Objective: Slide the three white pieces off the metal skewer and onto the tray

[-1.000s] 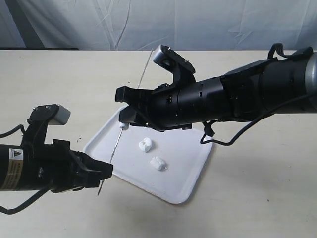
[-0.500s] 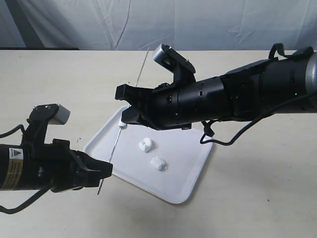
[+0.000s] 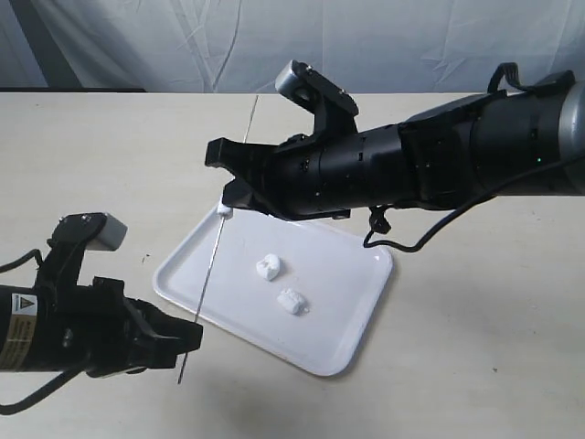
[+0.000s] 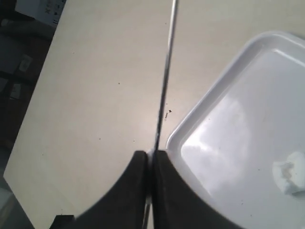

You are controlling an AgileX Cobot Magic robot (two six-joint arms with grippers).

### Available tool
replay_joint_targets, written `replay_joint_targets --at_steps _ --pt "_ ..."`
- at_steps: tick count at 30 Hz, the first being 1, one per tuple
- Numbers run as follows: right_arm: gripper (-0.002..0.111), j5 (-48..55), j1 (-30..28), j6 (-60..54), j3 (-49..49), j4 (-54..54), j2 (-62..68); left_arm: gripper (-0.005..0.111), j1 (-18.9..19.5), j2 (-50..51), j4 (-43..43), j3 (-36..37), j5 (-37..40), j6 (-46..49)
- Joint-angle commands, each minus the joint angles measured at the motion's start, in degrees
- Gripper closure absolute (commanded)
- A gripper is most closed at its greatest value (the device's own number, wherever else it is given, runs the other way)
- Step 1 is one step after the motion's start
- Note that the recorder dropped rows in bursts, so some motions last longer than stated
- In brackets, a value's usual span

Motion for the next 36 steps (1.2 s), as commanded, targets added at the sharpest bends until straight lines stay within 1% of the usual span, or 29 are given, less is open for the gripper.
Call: replay_joint_targets --at_steps 1,5,9,19,28,30,33,36 --pt "0.109 -5.8 -0.6 -0.4 -0.7 1.4 -0.4 0.107 -0.3 0.0 0.8 0.8 -5.7 0.1" --pt "0.109 -9.0 -0.6 -0.4 -0.7 1.4 -0.4 0.107 -0.3 0.0 1.1 1.4 -7.5 0.1" --pt "0.109 -12.0 -0.6 -0.4 -0.7 1.4 -0.4 0.107 -0.3 0.0 1.1 3.8 -8.0 0.2" --pt "0.109 -15.8 -0.6 -0.4 -0.7 1.4 -0.4 0.107 -0.3 0.0 -3.0 7.9 -9.6 4.5" --pt "0.109 -17.5 -0.6 -0.4 -0.7 1.4 -0.4 0.107 -0.3 -0.3 -2.9 9.1 -10.0 4.9" --pt "0.109 -18.8 -0.6 -0.4 -0.7 1.4 -0.4 0.107 -0.3 -0.3 -2.8 9.4 -11.2 4.9" --pt "0.109 -21.6 -0.8 -0.4 -1.0 0.6 -0.4 0.107 -0.3 -0.3 -2.9 11.2 -11.9 4.9" --pt "0.109 -22.7 -0.8 -0.4 -2.3 -0.9 -0.4 0.107 -0.3 -0.9 -3.5 13.3 -10.7 6.0"
